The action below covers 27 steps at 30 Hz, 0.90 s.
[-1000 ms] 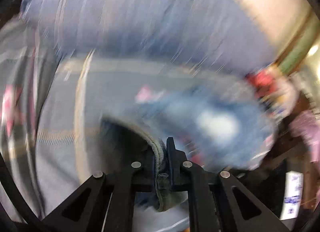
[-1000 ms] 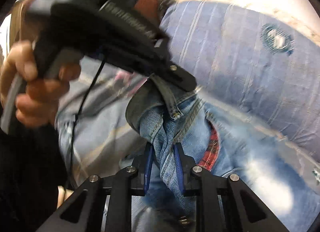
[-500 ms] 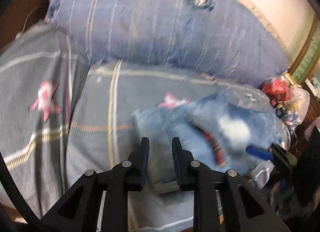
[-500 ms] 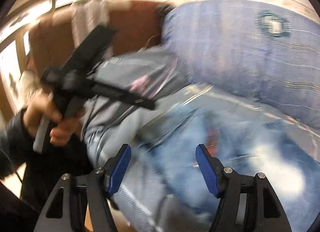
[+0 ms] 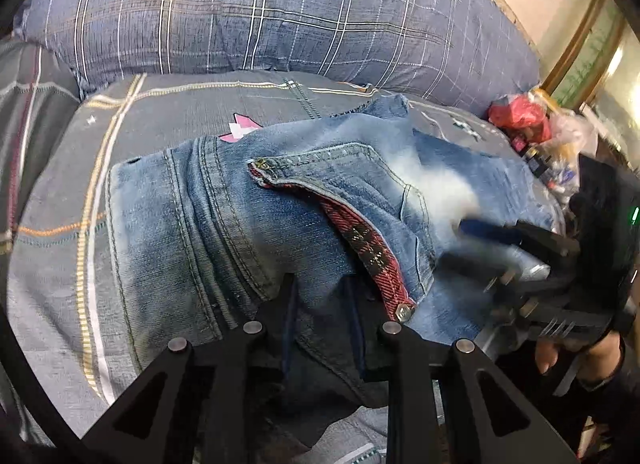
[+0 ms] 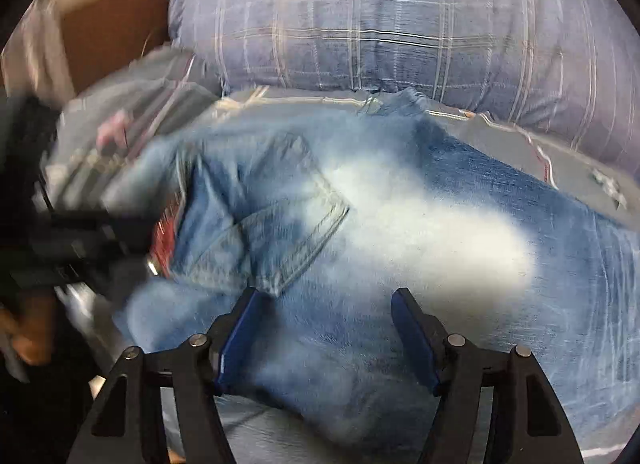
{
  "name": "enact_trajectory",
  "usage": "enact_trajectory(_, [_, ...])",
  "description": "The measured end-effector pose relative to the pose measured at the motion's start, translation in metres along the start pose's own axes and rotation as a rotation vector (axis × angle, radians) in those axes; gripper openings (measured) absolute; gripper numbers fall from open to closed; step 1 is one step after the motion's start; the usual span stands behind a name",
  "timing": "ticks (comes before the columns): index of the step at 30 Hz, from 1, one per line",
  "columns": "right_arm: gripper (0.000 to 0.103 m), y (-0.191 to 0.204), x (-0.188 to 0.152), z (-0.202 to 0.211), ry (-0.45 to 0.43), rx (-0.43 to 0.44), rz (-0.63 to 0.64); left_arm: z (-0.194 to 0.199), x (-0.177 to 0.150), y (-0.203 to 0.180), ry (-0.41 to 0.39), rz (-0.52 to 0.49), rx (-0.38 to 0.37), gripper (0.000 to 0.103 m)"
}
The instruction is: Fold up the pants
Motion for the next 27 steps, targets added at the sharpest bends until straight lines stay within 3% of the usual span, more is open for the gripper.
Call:
enact_trajectory(2, [0.071, -0.008, 0.02, 0.015, -0.064, 0.002, -0.021, 0.001, -0.002, 0.005, -0.006, 0.018, -0.027, 0.024])
enact_trajectory(6, [0.071, -0.021, 0.063, 0.004, -0.102, -0.062, -0.004, 0.004, -0.001, 0.007, -0.006, 0.026, -0.039, 0.024])
enact_trajectory(10, [0.07, -0.028, 0.098, -0.035, -0.07, -0.025, -0.03, 0.004, -0.003, 0.009, -0.004, 0.037, -0.058, 0.024])
enact_trajectory(11, [0.066, -0.028, 0.102, -0.048, -0.049, -0.03, -0.023, 0.003, -0.003, 0.01, -0.003, 0.04, -0.065, 0.024])
enact_trajectory(12, [0.058, -0.031, 0.101, -0.068, 0.0, -0.07, -0.007, 0.003, -0.002, 0.011, -0.001, 0.043, -0.072, 0.024])
enact_trajectory(14, [0.055, -0.043, 0.095, -0.103, 0.089, -0.189, 0.01, 0.002, -0.001, 0.013, 0.003, 0.05, -0.084, 0.024])
enact_trajectory(15, [0.055, -0.045, 0.098, -0.101, 0.03, -0.196, 0.024, 0.002, -0.001, 0.013, 0.004, 0.054, -0.086, 0.024])
enact_trajectory(16, [0.055, -0.046, 0.1, -0.104, 0.035, -0.227, 0.041, 0.002, -0.002, 0.013, 0.005, 0.056, -0.087, 0.024])
enact_trajectory(19, [0.055, -0.048, 0.103, -0.094, 0.022, -0.212, -0.004, 0.005, -0.001, 0.009, -0.002, 0.048, -0.075, 0.024])
enact_trajectory(22, [0.057, -0.051, 0.101, -0.059, -0.048, -0.189, -0.016, 0.02, 0.003, -0.004, -0.049, -0.026, -0.033, 0.024])
enact_trajectory(27, [0.062, -0.086, 0.082, 0.007, -0.083, -0.189, -0.054, 0.055, 0.016, -0.035, -0.162, -0.1, -0.071, 0.024])
Point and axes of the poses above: each gripper's, at about its wrist camera, not at the fingertips, and z roughly against the way its jaws point, y to its left, x to its top, the point moved 3 cm from there along -z, roughly the way its jaws point, and after that the axes turned 6 degrees about -y, right-handed, at the moved point
